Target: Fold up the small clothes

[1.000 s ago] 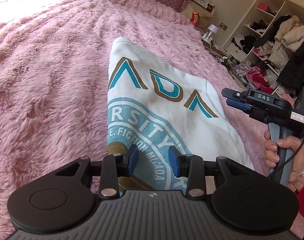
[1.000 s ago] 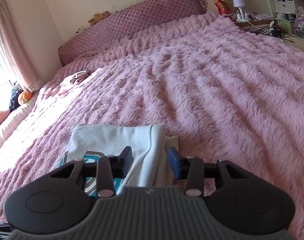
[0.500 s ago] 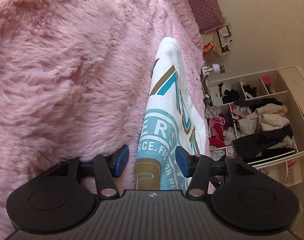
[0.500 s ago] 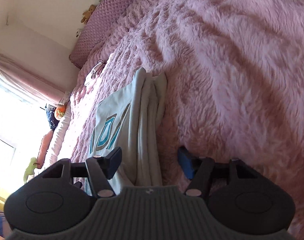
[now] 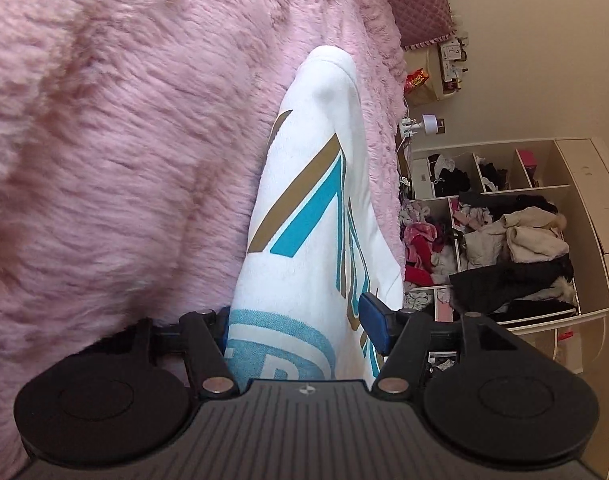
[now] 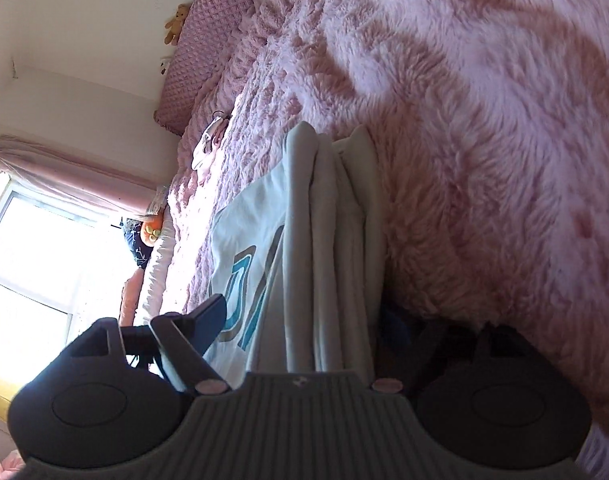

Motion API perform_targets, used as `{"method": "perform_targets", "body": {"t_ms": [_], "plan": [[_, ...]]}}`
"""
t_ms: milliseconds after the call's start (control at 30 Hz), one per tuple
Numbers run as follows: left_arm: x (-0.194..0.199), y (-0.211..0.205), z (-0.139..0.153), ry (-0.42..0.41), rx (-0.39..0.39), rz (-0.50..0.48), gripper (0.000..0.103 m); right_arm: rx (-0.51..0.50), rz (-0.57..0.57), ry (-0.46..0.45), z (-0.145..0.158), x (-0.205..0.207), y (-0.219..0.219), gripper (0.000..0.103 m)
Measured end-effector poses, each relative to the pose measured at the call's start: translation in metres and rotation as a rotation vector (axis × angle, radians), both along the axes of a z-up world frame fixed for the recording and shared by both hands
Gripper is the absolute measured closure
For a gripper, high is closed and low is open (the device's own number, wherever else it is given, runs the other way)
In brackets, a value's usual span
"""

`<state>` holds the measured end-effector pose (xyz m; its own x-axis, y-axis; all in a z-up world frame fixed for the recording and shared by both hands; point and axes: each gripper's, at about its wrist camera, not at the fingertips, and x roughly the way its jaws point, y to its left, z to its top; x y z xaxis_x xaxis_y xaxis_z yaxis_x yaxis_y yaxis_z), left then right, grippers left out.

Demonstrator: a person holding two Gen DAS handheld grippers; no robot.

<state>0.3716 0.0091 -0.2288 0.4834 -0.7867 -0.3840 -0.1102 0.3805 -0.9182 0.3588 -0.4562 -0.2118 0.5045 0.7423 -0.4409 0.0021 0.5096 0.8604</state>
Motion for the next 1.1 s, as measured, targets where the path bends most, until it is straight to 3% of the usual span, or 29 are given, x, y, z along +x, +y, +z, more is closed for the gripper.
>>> {"method": "perform_targets", "body": {"t_ms": [67, 100, 133, 167, 267, 367, 567, 733, 1100], "plan": [[-0.001, -0.001, 0.002, -0.006, 0.006, -0.009, 0.037, -0.032, 0.0, -0.014, 0.004, -0.001, 0.006, 0.029], [-0.003, -0.002, 0.005, -0.01, 0.034, -0.019, 0.044, -0.054, -0.002, -0.016, 0.006, -0.001, 0.009, 0.035], [-0.003, -0.004, 0.008, -0.014, 0.086, -0.027, 0.057, -0.093, -0.001, -0.013, 0.007, -0.001, 0.012, 0.057], [-0.003, -0.008, 0.013, -0.02, 0.133, -0.039, 0.061, -0.132, 0.001, -0.005, 0.007, 0.001, 0.014, 0.07], [-0.007, -0.016, 0.031, -0.028, 0.241, -0.049, 0.064, -0.156, -0.019, 0.008, 0.014, 0.0, 0.021, 0.076], [-0.008, -0.025, 0.054, -0.042, 0.323, -0.063, 0.066, -0.268, -0.026, -0.012, 0.037, -0.001, 0.037, 0.078], [-0.027, -0.024, 0.098, -0.119, 0.317, -0.065, 0.068, -0.351, -0.056, -0.066, 0.088, -0.012, 0.061, 0.078], [-0.054, -0.005, 0.131, -0.175, 0.31, -0.038, 0.068, -0.293, -0.063, -0.107, 0.12, -0.041, 0.065, 0.08], [-0.135, 0.068, 0.19, -0.225, 0.324, 0.061, 0.068, -0.25, 0.05, -0.204, 0.188, -0.117, 0.142, 0.08]]}}
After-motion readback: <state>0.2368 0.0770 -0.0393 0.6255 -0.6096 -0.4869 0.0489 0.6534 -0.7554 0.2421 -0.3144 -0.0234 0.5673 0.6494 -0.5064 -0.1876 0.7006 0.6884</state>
